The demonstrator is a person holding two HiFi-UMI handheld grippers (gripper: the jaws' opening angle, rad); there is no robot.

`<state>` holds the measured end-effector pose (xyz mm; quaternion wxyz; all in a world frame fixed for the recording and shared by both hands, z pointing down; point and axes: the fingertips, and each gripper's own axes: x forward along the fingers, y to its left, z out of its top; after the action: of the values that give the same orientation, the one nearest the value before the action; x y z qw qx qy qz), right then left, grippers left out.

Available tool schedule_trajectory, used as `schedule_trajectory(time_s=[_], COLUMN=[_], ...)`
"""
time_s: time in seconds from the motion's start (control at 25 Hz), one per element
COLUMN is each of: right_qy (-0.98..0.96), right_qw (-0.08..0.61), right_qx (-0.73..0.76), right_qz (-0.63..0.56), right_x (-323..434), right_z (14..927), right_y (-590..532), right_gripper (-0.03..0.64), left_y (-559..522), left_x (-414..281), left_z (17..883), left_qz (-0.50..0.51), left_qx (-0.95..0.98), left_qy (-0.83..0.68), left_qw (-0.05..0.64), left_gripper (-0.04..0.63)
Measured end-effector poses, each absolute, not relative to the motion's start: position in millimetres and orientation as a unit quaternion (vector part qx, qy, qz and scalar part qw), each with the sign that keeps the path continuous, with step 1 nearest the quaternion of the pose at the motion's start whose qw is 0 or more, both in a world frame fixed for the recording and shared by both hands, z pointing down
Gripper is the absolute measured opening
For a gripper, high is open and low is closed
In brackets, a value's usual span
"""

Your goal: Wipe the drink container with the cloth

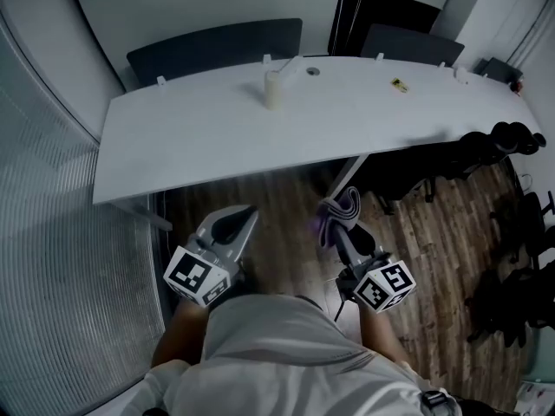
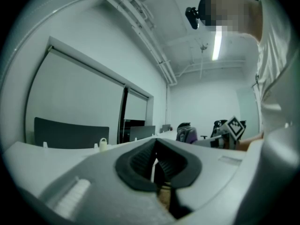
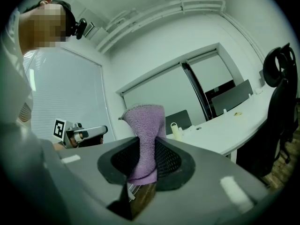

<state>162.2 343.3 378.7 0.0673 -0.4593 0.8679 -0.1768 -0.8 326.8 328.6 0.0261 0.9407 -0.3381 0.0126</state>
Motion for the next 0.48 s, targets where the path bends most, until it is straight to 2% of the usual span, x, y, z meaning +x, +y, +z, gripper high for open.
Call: schedule_trajectory(time_s=[0.2, 0.48], right_qy=[0.855, 0.854], right_qw=[0.068, 0.061], right_qx=[-0.483, -0.486], right_qz=[-0.179, -0.175], right_x=[170.6, 127.4], right_z=[386.1, 378.1], right_y=[313.8, 247.7], right_gripper=[0.092, 0.092], left_y=[292.9, 224.4], left_x=[-2.8, -37.0], left_z=[336.6, 329.4], left_qz=[0.013, 0.002], left_qx=[0.943, 0.948], left_qy=[-0.331, -0.317], left_qw=[0.03, 0.027], left_gripper=[0.003, 0.003])
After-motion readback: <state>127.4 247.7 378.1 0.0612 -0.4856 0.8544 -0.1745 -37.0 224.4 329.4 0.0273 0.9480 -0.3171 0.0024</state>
